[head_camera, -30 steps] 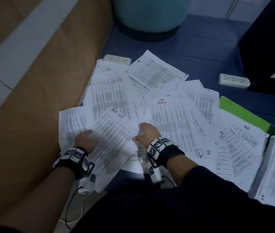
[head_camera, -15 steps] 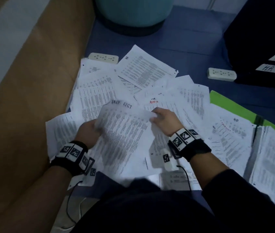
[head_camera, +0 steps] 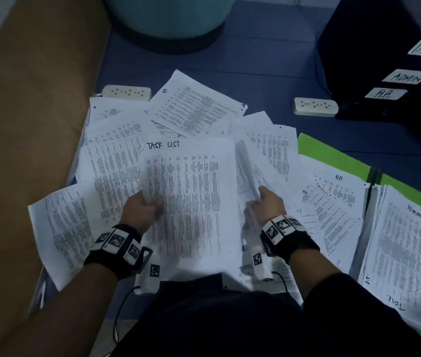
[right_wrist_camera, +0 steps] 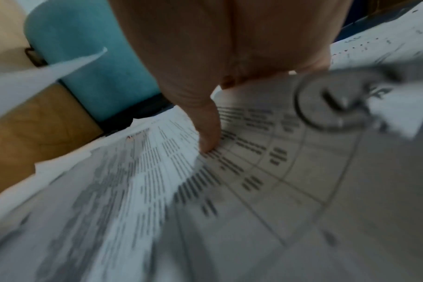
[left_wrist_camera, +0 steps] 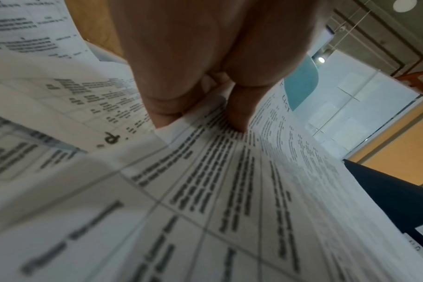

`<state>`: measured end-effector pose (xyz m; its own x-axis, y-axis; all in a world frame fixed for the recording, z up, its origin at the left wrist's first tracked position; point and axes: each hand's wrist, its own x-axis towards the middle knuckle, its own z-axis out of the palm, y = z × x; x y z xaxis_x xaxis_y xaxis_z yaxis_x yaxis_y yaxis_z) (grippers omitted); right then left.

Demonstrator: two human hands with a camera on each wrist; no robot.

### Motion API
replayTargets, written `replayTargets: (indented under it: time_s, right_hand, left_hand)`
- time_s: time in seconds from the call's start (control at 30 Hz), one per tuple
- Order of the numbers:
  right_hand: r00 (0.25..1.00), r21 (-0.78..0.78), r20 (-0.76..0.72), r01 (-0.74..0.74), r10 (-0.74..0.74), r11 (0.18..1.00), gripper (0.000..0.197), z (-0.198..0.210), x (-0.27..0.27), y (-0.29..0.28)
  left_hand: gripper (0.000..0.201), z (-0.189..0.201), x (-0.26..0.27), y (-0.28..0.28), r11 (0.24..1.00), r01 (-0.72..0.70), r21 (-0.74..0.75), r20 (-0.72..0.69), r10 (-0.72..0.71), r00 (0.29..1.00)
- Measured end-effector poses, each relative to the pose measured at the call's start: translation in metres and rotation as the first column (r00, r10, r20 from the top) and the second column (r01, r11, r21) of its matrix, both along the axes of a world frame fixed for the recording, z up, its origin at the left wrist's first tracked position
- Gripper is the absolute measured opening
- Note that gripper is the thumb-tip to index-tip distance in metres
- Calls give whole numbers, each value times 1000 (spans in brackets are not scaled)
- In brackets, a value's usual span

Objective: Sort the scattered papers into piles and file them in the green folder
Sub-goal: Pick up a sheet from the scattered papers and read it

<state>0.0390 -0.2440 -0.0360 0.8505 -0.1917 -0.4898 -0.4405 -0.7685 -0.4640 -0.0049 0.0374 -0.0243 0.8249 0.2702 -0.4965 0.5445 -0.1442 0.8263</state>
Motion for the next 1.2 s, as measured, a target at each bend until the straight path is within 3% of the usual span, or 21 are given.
replayTargets:
  time_s: [0.1,0.23,0.33,0.37,0.43,0.5,0.57,0.6,0.63,0.7,0.77,0.87,0.97,1.1,1.2]
  right_hand:
    - [992,332,112,16,-56,943,7,30,-6,-8]
    - [994,632,102,-43,-29,773,16,42,-15,-10]
    - [997,718,77,-58,4,694,16,40,-16,-6]
    - [997,744,73,-54,-1,666,18,40,-17,-4]
    - [999,808,40,-20,-21,589,23,40,-18,-3]
    - [1000,837,-8,5,3,547,24,38,-18,-4]
    - [1000,786,-3,-11,21,618,16,29,-14,-7]
    - [1000,708,26,-15,-4,706,13,23,-9,-10]
    - [998,585,59,-3,-38,811,15,16,-2,-14]
    - [991,205,112,43,-67,978,40,6,12,-23]
    - [998,-122,62,36,-29,992,66,0,22,-31]
    - [996,-352,-81,-71,46,933,76,-13,30,-31]
    - [992,-325,-127,-53,11,944,53,-17,34,-29]
    - [998,34,23,-54,53,998,5,-5,28,-36]
    - [985,366,146,31,-91,930,12,13,18,-41]
  left_hand:
    - [16,-1,4,-6,992,-76,-101,-5,76,997]
    - [26,7,7,-19,976,-56,-210,-17,54,998]
    - [85,14,9,-27,948,-121,-295,-65,106,992]
    - [95,12,10,-28,932,-169,-321,-94,146,985]
    - [90,11,10,-28,908,-241,-343,-141,204,969]
    - [77,6,9,-25,921,-207,-329,-142,168,976]
    - [46,4,8,-24,952,-145,-269,-86,127,988]
    - [34,4,8,-23,965,-124,-232,-69,111,991]
    - [31,2,8,-22,974,-116,-195,-62,105,993]
    - [39,0,9,-20,983,-106,-153,-38,101,994]
    - [49,-3,9,-19,990,-79,-120,-31,76,997]
    - [46,-7,10,-17,996,-44,-80,-43,40,998]
    - [29,-11,11,-17,998,-42,-53,-71,38,997]
    - [15,-11,14,-13,995,-59,-77,-69,54,996]
    - [22,-7,19,-11,967,-129,-220,-55,119,991]
